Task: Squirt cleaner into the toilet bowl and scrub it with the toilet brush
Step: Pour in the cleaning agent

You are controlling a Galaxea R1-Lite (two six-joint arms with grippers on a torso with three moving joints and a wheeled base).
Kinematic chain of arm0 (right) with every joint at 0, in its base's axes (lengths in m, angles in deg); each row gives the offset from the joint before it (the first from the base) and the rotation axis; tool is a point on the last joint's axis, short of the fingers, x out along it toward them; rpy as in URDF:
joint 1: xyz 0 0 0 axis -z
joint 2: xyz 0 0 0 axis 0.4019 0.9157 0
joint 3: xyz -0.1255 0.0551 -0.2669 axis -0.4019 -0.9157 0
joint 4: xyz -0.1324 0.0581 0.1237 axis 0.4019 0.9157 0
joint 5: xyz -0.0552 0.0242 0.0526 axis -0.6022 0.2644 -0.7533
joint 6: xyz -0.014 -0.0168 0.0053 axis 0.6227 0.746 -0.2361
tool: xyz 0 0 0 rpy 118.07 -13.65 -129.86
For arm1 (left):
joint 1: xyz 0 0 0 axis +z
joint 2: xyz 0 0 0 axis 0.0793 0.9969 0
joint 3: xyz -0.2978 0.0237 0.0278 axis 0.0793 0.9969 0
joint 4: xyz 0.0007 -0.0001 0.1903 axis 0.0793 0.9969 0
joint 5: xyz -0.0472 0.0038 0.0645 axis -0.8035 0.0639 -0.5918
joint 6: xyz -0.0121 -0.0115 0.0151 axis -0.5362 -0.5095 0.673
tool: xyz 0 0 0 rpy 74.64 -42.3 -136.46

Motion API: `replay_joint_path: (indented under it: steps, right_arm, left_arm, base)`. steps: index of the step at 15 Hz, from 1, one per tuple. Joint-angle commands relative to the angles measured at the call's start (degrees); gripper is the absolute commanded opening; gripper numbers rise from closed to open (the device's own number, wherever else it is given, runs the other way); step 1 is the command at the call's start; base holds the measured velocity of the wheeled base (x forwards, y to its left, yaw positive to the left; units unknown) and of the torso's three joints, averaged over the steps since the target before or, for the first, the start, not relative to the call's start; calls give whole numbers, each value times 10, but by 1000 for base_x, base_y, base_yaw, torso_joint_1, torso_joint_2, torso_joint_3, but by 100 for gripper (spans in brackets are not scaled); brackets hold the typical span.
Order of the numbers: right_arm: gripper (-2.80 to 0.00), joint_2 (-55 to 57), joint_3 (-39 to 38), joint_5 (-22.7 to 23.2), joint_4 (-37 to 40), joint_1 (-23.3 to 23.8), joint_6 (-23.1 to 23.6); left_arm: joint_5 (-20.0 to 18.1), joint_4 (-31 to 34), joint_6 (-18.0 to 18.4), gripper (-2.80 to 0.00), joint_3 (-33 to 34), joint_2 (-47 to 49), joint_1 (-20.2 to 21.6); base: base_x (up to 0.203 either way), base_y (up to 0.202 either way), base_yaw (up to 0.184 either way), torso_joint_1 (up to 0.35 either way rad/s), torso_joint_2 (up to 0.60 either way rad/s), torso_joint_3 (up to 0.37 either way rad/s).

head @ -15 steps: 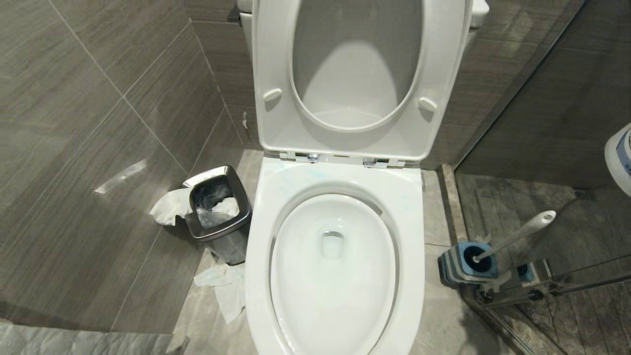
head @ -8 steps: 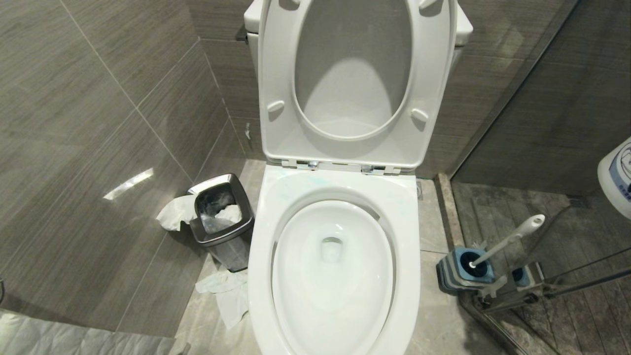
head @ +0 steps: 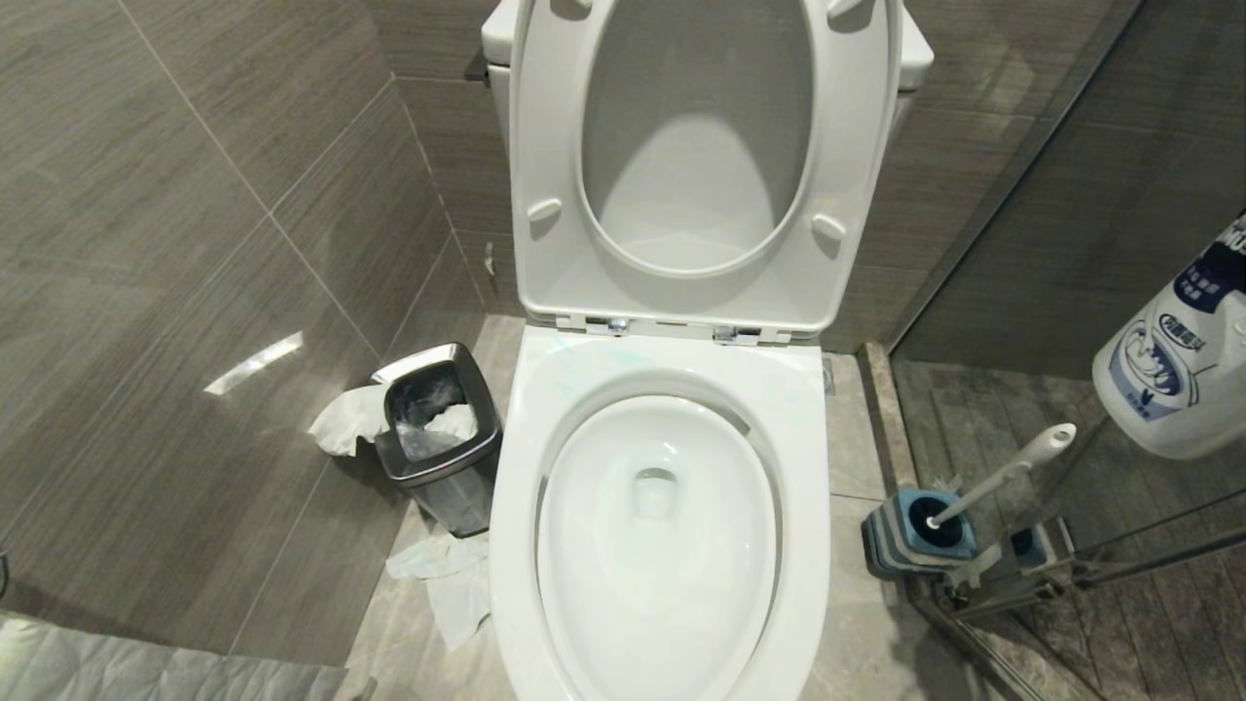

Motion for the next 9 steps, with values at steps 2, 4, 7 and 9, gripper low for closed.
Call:
replay_joint_path:
  steps: [2,4,7,9]
  right_arm:
    - [-280,77,2,-61,-52,-82,16]
    - [-280,123,10,-112,-91,-143,36]
    - [-280,186,30,-171,-129,-230,46]
    - [-280,222,62,-180,-134,-245,48]
  left_arm:
    - [0,0,1,-280,1,0,0]
    - [0,0,2,-280,1,0,0]
    - [0,1,2,-280,1,0,0]
    - [0,1,2,-280,1,0,0]
  base:
    - [0,0,0,0,0,0]
    - [0,0,0,0,0,0]
    - [0,0,0,0,0,0]
    - [0,0,0,0,0,0]
